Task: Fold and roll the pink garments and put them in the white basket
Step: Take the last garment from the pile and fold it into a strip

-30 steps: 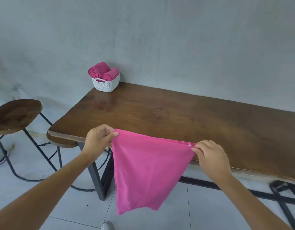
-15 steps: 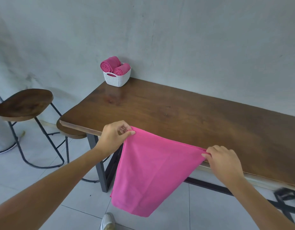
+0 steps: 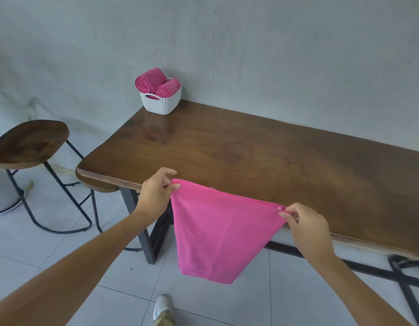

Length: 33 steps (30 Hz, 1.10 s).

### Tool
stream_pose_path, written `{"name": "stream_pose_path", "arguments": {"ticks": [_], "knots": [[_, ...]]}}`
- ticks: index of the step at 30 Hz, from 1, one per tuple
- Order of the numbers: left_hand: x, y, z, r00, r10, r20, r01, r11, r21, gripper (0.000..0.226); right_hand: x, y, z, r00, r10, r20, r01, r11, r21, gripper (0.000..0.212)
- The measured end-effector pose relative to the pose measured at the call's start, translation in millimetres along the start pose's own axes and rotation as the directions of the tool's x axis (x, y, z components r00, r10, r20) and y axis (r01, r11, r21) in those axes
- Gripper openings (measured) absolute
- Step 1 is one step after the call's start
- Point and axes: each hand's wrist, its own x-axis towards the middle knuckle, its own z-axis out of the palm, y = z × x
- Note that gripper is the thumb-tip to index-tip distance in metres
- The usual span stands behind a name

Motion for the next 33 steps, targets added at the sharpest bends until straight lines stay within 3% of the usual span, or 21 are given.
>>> {"name": "stream_pose_path", "arguments": {"ticks": [3, 6, 9, 15, 19, 26, 33], "knots": [[13, -2, 12, 1.0, 0.01, 0.014, -0.011, 0.997, 0.071, 0.005, 8, 0, 3, 1.0, 0.004, -0.006, -0.004, 1.0, -0.01, 0.007], [30, -1, 26, 0.999, 0.02, 0.031, -0.023, 0.993, 0.119, 0.012, 22, 5, 6, 0.998, 0.056, -0.019, -0.056, 0.998, 0.024, 0.027], [48, 2, 41, 1.0, 0.005, 0.028, -0.008, 0.992, 0.125, 0.013, 35, 8, 14, 0.983, 0.17, -0.074, -0.157, 0.975, 0.159, 0.005], [69, -15, 75, 0.996, -0.069, 0.048, 0.061, 0.988, 0.144, 0.016, 63, 21, 52, 0.892, 0.448, -0.059, -0.408, 0.855, 0.318, 0.009], [86, -22, 86, 0.999, -0.026, 0.028, 0.019, 0.975, 0.219, 0.014, 82, 35, 69, 0.891, 0.453, -0.041, -0.432, 0.871, 0.236, 0.025], [134, -22, 96, 0.998, -0.011, 0.06, -0.004, 0.971, 0.238, 0.012, 125, 48, 77, 0.91, 0.414, -0.03, -0.413, 0.91, 0.024, 0.012], [195, -19, 111, 0.979, -0.163, 0.121, 0.121, 0.947, 0.299, 0.012, 185, 58, 80, 0.837, 0.548, 0.02, -0.547, 0.837, -0.023, 0.013]]}}
